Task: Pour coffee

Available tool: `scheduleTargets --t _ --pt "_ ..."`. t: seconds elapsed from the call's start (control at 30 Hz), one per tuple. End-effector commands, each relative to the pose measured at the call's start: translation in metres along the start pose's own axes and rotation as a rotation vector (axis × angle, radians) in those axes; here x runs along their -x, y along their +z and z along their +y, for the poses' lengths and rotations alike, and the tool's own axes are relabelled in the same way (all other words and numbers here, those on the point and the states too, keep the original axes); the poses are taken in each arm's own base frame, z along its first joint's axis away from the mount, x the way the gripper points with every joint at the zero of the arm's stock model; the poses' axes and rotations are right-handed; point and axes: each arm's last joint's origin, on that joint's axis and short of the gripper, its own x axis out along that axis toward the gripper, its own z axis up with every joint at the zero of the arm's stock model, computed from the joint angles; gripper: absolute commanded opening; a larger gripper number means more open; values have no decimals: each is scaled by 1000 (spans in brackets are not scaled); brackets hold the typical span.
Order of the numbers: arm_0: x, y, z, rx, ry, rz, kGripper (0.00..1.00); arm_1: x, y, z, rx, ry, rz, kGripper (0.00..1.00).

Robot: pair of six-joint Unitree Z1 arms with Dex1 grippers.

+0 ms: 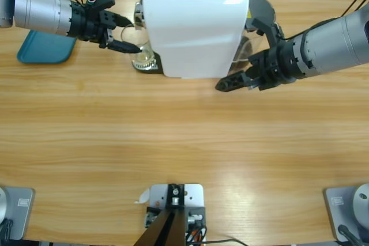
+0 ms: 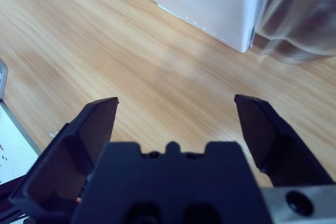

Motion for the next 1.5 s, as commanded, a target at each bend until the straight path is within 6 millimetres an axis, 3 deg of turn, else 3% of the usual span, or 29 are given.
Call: scheduleTargets --t 0.03,0.37,0.83,1.13,1.5 --pt "-18 -18 -14 46 -76 39 416 -11 -5 -8 -15 0 40 996" --pt "-20 -23 -18 61 -91 53 402 -10 -5 -8 -16 -1 38 996" --pt "3 -16 -15 74 -39 20 379 -8 -6 -8 -19 -7 32 996" --pt "-13 -17 -4 87 -16 24 375 -8 -7 -8 -20 -7 35 996" --pt "-17 -20 -5 94 -26 30 379 -7 -7 -8 -20 -7 34 996"
